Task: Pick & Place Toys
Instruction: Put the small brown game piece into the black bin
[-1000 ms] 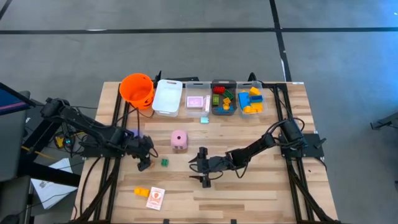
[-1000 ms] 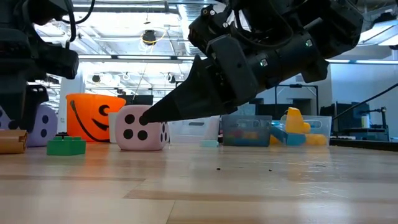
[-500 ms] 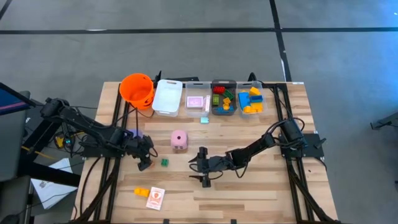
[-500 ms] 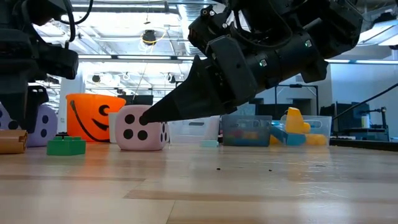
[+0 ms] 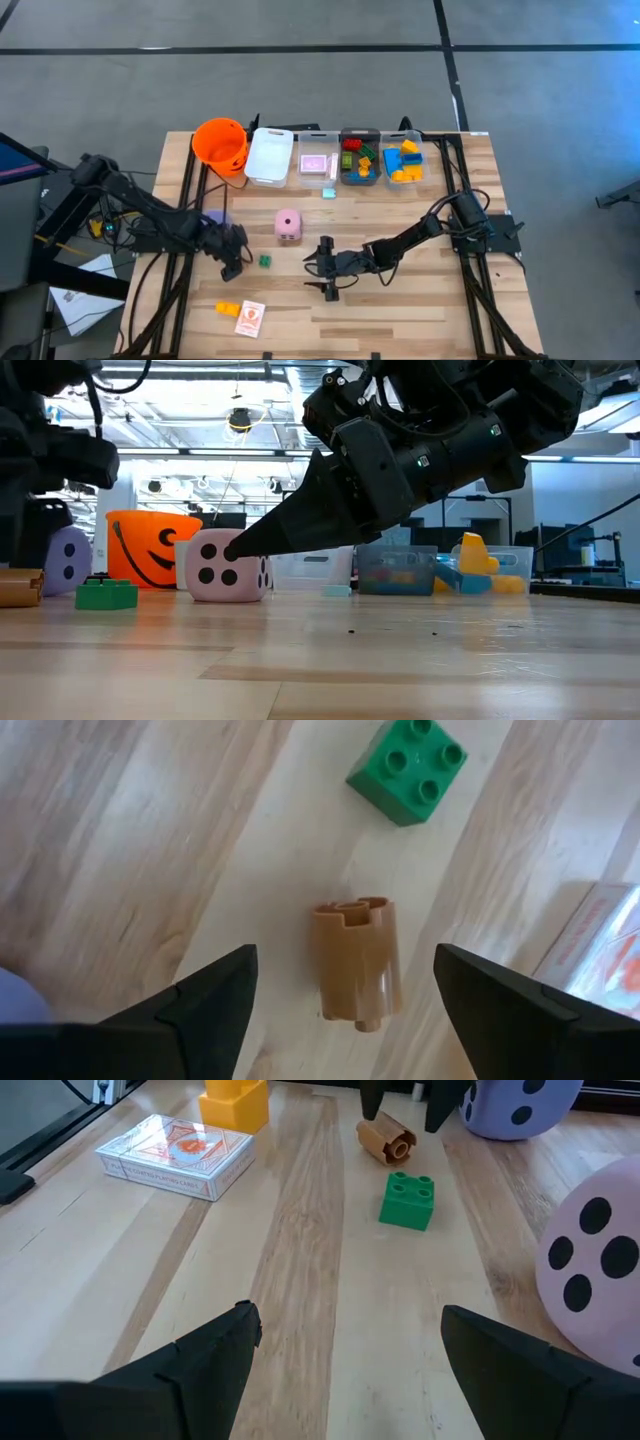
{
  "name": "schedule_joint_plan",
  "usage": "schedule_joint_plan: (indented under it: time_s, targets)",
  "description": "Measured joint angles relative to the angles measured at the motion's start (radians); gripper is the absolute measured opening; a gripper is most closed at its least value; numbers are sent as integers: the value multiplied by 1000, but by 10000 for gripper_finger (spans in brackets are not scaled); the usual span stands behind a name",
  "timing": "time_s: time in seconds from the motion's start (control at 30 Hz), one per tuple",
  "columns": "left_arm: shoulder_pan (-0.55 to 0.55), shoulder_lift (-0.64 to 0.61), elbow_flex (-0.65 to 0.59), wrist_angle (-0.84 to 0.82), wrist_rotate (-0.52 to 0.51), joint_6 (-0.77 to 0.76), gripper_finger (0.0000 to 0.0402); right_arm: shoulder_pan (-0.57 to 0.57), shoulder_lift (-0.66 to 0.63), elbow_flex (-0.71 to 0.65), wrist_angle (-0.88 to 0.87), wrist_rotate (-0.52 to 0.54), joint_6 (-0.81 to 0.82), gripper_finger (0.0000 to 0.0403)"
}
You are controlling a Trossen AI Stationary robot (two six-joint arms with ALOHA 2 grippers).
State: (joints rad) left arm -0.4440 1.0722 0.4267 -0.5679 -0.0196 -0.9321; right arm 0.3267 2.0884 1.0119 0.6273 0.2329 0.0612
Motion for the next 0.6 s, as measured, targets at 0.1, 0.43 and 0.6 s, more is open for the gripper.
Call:
schedule_joint_plan:
  time_s: [0.1, 0.43, 0.6]
  targets:
    - [-13, 32, 18, -1, -7, -9, 296, -1, 0, 0, 0, 0, 0, 311]
    - [-34, 164, 44, -45, -61, -8, 296, -1, 0, 0, -2, 0, 3, 311]
    - [-33, 202, 83, -92, -62, -11, 296, -1, 0, 0, -3, 0, 3, 311]
